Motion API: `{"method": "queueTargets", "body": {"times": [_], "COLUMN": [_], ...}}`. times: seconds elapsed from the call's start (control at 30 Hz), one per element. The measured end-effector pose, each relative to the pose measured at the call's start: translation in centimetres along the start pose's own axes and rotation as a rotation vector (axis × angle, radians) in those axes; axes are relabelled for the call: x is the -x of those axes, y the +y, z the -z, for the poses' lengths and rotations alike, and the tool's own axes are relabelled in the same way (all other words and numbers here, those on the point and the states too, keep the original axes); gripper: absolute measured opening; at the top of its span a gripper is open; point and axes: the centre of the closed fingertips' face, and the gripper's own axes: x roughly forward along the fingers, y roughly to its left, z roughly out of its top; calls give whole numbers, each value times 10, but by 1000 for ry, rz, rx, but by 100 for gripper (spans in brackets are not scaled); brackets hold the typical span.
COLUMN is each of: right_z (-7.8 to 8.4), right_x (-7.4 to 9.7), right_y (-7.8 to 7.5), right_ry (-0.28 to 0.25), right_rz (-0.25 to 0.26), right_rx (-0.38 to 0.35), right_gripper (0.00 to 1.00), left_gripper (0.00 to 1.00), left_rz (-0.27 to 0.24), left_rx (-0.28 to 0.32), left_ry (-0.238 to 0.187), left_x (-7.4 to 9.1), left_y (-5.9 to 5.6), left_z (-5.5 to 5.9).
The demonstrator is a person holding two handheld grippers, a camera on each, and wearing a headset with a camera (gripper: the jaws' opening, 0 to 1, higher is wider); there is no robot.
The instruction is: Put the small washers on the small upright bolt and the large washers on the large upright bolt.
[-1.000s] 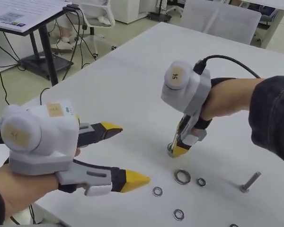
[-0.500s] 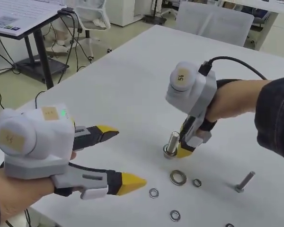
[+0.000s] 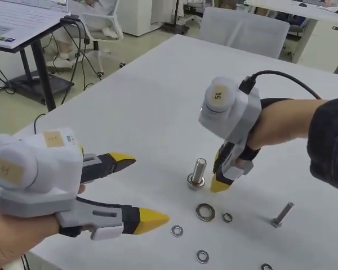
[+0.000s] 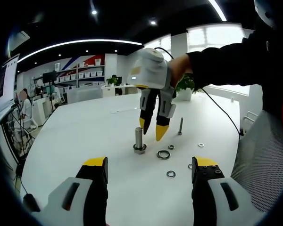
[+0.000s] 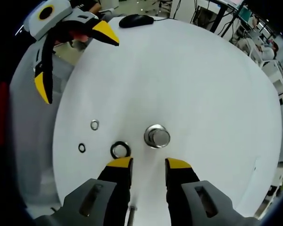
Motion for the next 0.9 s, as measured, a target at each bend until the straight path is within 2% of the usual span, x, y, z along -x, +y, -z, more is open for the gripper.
{"method": "queueTargets", "body": {"times": [0.23, 0.4, 0.9], "right_z": [3, 4, 3], "right_x": [1, 4, -4], "right_y": [3, 13, 30], "right_ry": [-9, -21, -28], "right_rz": [4, 7, -5], "right_rx": [-11, -13, -13], "right_gripper": [29, 29, 31], "left_gripper": [72, 71, 71], "left_rz": [4, 8, 11], "left_rx": [-3, -6, -11], "left_ry": [0, -2, -5], "left_x": [0, 0, 0], "left_y": [-1, -2, -3], "left_z": [-1, -2, -5]}}
